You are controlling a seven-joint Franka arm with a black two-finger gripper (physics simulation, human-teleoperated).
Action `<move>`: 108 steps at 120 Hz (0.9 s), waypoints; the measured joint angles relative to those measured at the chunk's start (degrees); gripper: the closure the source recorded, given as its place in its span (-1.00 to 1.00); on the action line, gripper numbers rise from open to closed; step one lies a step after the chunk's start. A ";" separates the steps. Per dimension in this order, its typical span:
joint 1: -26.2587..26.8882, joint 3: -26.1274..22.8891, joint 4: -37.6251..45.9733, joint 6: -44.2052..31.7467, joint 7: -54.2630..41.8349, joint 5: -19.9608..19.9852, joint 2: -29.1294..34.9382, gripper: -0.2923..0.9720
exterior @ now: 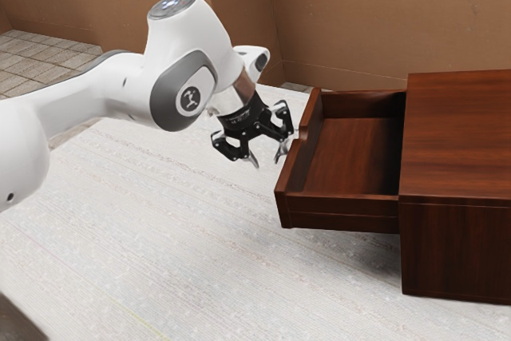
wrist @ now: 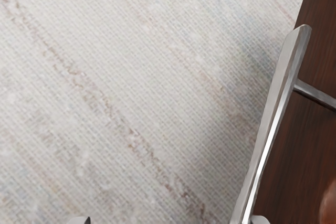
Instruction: Pull the drawer handle with one arm to open the drawer
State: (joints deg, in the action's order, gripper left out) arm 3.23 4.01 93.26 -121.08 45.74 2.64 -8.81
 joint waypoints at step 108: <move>-1.15 0.21 4.59 -1.43 -0.92 0.48 3.95 -0.35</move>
State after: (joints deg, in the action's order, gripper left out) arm 2.08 4.22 97.85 -122.50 44.82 3.13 -4.86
